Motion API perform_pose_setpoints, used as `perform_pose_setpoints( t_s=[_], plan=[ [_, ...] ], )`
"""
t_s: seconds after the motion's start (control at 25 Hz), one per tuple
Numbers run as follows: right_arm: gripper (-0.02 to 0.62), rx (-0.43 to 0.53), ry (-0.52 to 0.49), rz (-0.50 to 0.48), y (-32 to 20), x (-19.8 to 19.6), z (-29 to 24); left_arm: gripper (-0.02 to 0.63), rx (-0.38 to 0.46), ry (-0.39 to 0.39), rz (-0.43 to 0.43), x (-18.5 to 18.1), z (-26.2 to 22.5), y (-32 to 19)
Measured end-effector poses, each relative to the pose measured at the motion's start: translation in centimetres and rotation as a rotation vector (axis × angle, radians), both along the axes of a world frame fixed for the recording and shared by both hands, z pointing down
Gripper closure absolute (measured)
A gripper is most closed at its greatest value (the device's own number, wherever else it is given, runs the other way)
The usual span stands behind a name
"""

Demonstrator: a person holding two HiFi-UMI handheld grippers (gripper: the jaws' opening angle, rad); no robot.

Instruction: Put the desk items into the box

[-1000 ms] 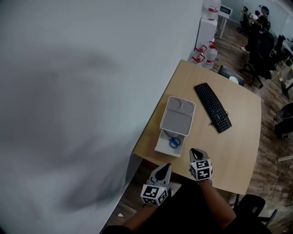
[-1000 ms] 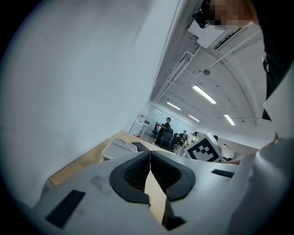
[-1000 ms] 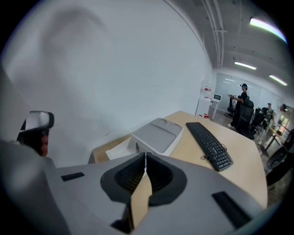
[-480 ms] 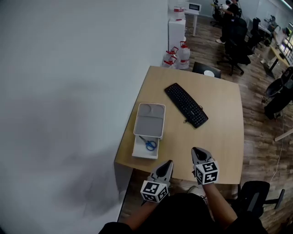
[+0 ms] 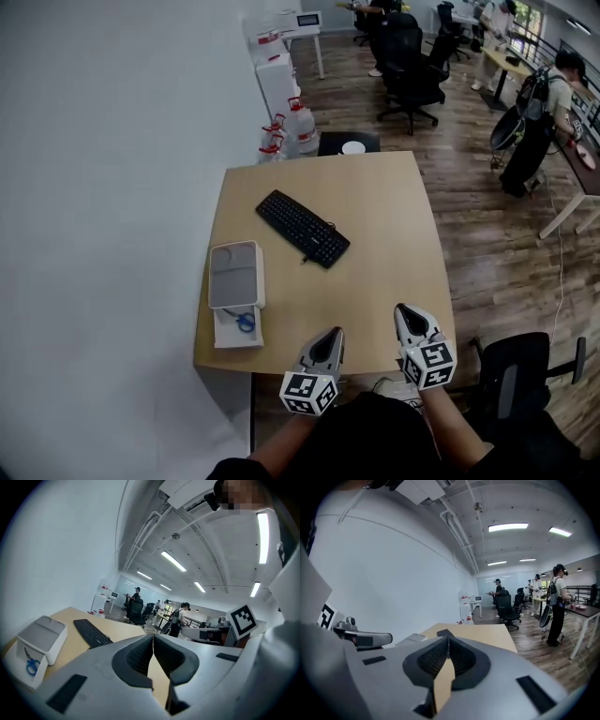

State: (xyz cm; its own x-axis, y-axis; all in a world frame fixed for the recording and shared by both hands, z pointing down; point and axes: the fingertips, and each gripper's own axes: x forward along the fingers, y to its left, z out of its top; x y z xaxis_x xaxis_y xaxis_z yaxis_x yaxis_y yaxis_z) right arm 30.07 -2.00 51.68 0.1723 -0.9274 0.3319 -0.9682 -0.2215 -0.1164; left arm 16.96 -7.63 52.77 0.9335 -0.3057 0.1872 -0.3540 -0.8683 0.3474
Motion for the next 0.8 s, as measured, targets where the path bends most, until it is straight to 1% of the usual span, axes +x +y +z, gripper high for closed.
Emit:
perform_pose_setpoints(
  t_s=[0.08,0.16,0.28,0.36,0.56,0.8],
  plan=[
    [0.529,0.031,0.001,0.024,1.7,2.3,-0.6,0.591,0.026,-0.002,-0.022,2.4,-0.8,0.6],
    [0.528,0.041,0.015,0.032,3.0,4.0,-1.2,0.591,0.059,0.007,-0.035,4.3,-1.9,0.8],
    [0.529,0.018,0.060,0.036,4.5,6.4,-1.5,0.591,0.102,0.033,-0.052,6.6,-3.4,0.8],
    [0.529,0.010,0.081,0.043,5.3,8.0,-1.3,0.591,0.115,0.046,-0.075,7.8,-3.7,0.8],
    [0.529,0.021,0.095,0.053,5.9,10.2,-2.1,0.591,0.134,0.026,-0.108,9.0,-4.3,0.7],
    [0.535,0.076,0.118,0.061,5.3,10.3,-3.7,0.591,0.146,-0.002,-0.121,8.4,-3.9,-0.5]
  ],
)
